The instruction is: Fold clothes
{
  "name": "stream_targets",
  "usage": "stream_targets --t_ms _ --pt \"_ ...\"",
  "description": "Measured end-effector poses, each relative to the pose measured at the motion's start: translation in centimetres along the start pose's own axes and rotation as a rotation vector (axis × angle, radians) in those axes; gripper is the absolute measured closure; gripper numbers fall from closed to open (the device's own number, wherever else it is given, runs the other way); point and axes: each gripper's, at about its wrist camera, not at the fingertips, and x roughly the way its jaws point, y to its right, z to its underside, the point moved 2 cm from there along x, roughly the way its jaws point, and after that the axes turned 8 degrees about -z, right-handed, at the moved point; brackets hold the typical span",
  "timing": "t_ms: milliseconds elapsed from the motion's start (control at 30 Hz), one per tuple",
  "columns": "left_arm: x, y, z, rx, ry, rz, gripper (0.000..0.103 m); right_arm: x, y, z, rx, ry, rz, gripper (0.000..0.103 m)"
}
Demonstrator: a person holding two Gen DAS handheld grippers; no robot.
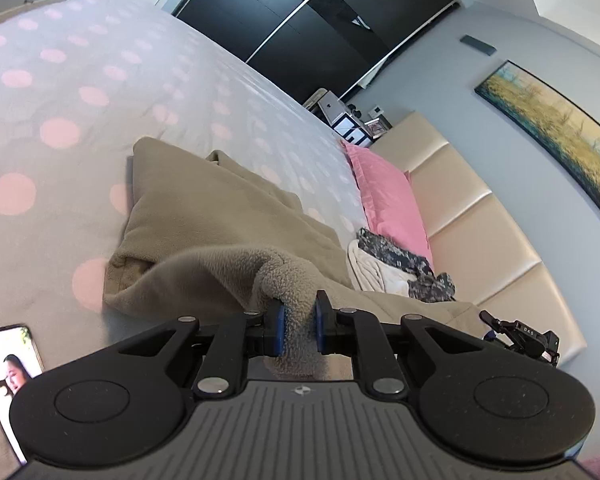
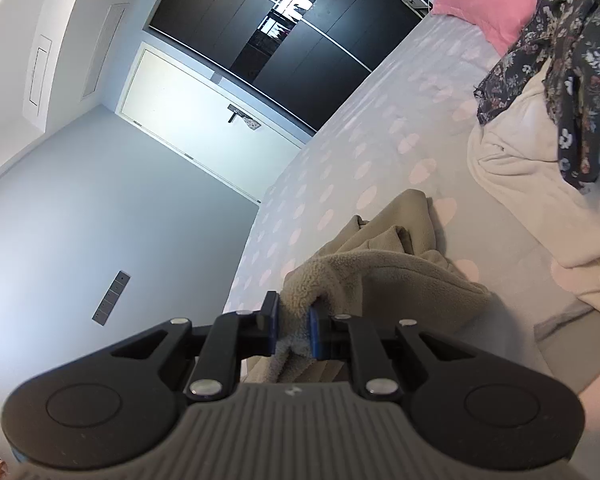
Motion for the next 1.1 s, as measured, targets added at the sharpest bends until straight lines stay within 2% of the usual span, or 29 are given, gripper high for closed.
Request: stream_targets --t_ms 133,233,467,733,1100 --pt "-0.8 0.1 0.7 -0.028 -0.035 -0.033 0.091 -1.6 0.3 1.1 0.040 -0.003 0.023 0.086" --pt "-0.5 0.0 0.5 -0.025 -0.043 -0.049 0.091 -1.1 0.3 1.1 0.037 -0.004 0.038 0.086" --pt "0.5 -0.5 -2.3 -0.035 -0.036 -0.066 0.091 1.8 -0.1 -1.7 0.009 -0.001 0.066 0.086" --pt "3.4 -0.8 -7.5 -0.032 -0.033 -0.102 0.091 6.9 -0.4 -6.0 -0.038 0.003 0.102 0.086" --pt "11.5 -2.5 -17.1 -0.067 -0.018 -0.146 0.092 17.5 2.3 -13.2 -0.037 0.068 0.150 0.086"
